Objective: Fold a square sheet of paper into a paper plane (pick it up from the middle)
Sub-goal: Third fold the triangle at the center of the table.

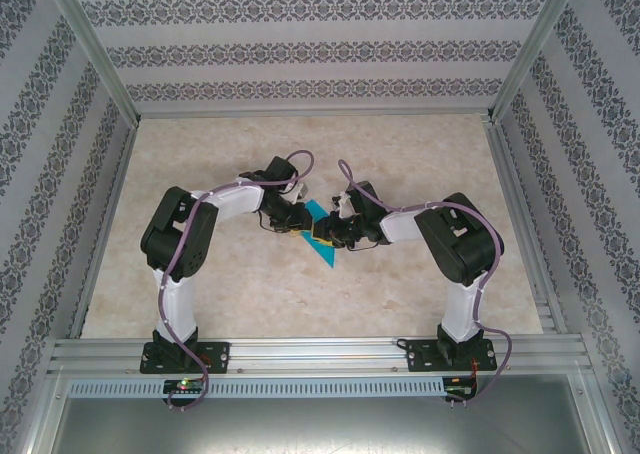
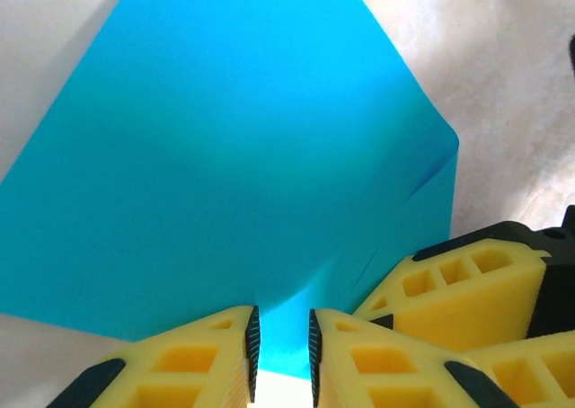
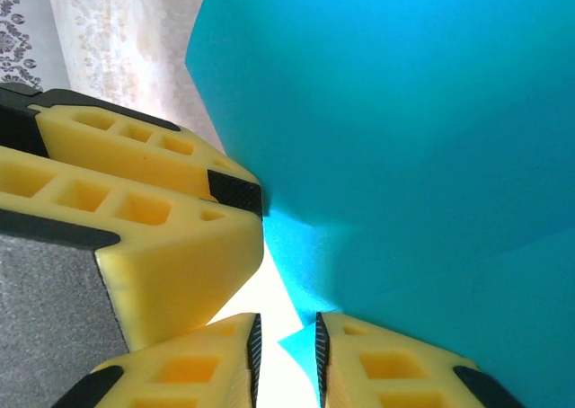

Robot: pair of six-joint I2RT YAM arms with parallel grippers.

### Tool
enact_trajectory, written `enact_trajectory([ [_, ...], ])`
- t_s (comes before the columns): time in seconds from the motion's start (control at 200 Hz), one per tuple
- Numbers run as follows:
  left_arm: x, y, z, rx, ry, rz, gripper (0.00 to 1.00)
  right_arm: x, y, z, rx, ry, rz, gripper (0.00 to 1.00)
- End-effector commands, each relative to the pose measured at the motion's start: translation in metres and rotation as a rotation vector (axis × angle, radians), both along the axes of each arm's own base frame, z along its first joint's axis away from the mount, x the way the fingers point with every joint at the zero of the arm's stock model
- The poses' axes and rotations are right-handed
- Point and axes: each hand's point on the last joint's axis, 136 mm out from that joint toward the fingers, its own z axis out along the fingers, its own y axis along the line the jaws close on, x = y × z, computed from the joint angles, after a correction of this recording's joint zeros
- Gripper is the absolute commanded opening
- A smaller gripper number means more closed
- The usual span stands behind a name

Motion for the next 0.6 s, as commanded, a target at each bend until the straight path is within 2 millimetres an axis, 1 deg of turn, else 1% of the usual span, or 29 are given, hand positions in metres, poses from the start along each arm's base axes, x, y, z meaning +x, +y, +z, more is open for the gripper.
enact_trajectory([
  [0.0,0.004,-0.002,0.009,0.000,-0.012,0.017,0.26,-0.020,-0.021,-0.046,-0.138,0.079,-0.013,0.28],
  [0.13,0.008,0.004,0.022,-0.008,-0.036,0.042,0.28,-0.021,-0.022,-0.047,-0.137,0.079,-0.016,0.28],
  [0.245,0.007,0.002,0.033,-0.039,-0.047,0.056,0.28,-0.021,-0.022,-0.046,-0.132,0.080,-0.019,0.26],
  [0.335,0.003,-0.001,0.038,-0.071,-0.043,0.068,0.28,-0.020,-0.021,-0.045,-0.128,0.078,-0.020,0.24],
  [0.525,-0.008,0.001,0.034,-0.093,-0.015,0.102,0.23,-0.020,-0.023,-0.047,-0.133,0.082,-0.026,0.17],
  [0.595,-0.013,-0.002,0.031,-0.111,-0.001,0.101,0.19,-0.020,-0.023,-0.047,-0.135,0.083,-0.027,0.12],
])
